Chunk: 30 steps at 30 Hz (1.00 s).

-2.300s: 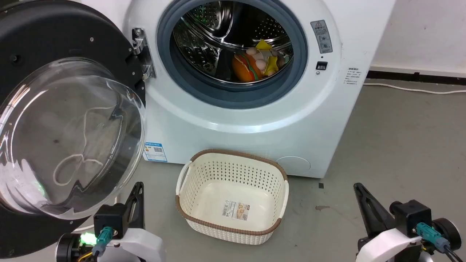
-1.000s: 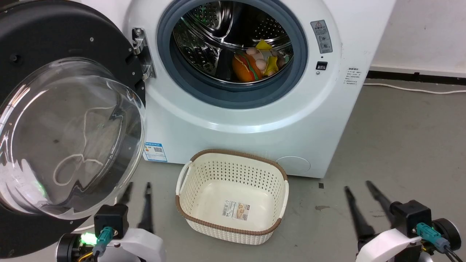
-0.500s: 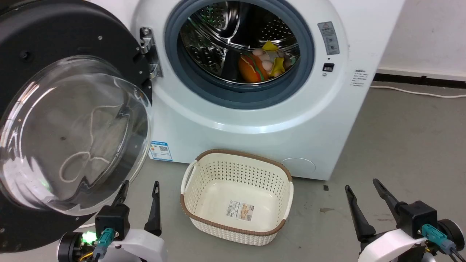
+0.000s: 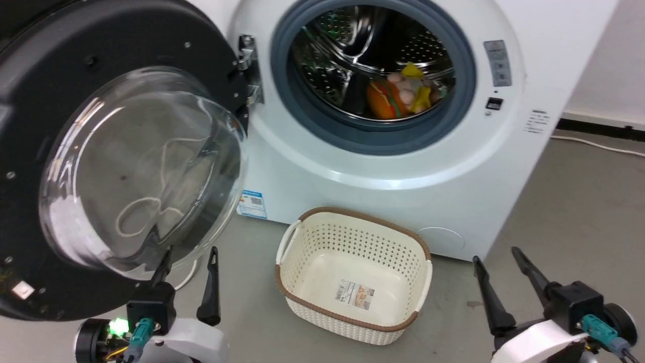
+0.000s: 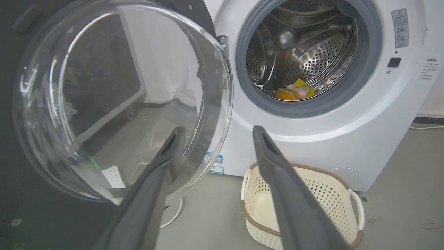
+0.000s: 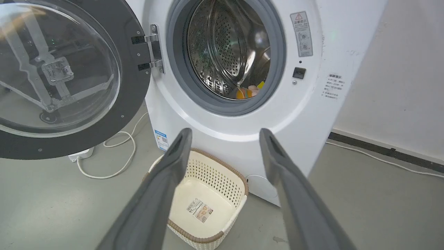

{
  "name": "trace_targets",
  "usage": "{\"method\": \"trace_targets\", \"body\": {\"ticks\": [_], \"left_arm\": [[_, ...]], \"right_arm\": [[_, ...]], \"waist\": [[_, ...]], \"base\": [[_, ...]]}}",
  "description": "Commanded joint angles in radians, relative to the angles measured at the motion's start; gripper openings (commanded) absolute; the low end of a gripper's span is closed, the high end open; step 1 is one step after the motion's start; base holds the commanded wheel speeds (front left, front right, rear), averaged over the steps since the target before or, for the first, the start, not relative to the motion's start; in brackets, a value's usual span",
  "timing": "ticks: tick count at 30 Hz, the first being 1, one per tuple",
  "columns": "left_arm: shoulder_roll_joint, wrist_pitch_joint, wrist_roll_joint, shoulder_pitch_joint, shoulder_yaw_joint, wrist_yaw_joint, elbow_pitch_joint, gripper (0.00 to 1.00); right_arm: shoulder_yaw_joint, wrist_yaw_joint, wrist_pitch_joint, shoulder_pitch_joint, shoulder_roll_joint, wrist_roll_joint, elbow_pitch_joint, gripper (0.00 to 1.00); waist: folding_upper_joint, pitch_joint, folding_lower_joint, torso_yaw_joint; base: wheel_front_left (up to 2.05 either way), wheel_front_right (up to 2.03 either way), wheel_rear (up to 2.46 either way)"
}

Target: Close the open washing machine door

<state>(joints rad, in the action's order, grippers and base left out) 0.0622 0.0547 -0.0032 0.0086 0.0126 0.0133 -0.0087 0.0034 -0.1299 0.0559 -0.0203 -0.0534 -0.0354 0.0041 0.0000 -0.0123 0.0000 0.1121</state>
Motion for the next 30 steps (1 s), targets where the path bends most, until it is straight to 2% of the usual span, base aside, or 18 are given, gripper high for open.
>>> {"method": "trace_targets", "body": {"ticks": [1,13,30], "left_arm": [[0.007,0.011,-0.004,0.007,-0.004,0.002,-0.01,1.0],[0.008,0.036,-0.011,0.035,-0.033,-0.015,-0.054,1.0],[0.012,0.07,-0.009,0.049,-0.043,-0.016,-0.067,1.0]], "right_arm": [[0.008,0.0,0.01,-0.007,0.001,-0.004,-0.003,1.0],[0.086,0.0,0.035,0.04,0.001,-0.002,0.028,1.0],[0.124,0.0,0.069,0.05,0.002,-0.014,0.046,1.0]], "waist": [[0.0,0.003,0.0,0.014],[0.0,0.016,0.0,0.072],[0.0,0.016,0.0,0.138]], "base": [[0.0,0.0,0.0],[-0.02,-0.02,-0.02],[-0.05,-0.05,-0.05]]}}
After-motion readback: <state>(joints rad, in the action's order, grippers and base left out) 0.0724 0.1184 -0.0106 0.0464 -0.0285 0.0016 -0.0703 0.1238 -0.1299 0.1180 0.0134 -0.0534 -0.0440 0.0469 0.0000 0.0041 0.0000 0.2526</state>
